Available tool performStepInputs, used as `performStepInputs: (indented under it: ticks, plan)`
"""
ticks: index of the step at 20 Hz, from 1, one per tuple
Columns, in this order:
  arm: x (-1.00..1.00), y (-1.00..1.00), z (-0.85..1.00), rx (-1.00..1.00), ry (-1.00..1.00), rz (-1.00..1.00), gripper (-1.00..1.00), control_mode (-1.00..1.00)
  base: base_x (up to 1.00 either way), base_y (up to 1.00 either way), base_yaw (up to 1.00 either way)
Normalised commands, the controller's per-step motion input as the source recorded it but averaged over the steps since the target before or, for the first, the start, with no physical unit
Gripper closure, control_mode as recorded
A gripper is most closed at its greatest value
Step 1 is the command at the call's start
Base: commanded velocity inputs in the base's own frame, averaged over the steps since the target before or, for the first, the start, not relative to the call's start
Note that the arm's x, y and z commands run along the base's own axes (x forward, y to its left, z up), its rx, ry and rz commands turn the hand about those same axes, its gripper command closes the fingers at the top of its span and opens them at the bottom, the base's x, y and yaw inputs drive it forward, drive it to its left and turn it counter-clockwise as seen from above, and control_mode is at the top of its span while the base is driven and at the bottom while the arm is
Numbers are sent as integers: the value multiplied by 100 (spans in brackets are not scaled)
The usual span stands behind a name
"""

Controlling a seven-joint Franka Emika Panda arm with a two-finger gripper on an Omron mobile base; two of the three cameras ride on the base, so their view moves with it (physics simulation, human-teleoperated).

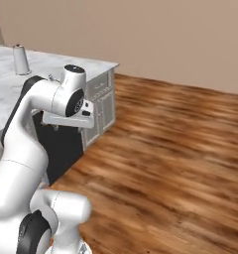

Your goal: Organize the utensils by type. Pick up the wooden spoons from the counter and place them in the open cabinet. Then pick up the metallic utensils from the counter and place them in the open drawer.

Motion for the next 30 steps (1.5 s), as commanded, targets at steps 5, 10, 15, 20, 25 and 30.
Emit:
performStepInputs:
  ticks: [5,10,15,20,25,30]
  plan:
    - [0,0,0,0,0,0,-100,100,100,0,21]
    - [0,0,0,0,0,0,-100,100,95,0,41]
    - [0,0,0,0,0,0,-100,100,89,0,46]
    - [0,0,0,0,0,0,-100,100,92,0,44]
    - [0,0,0,0,0,0,-100,100,92,-3,40]
    - [0,0,0,0,0,0,-100,100,88,-12,38]
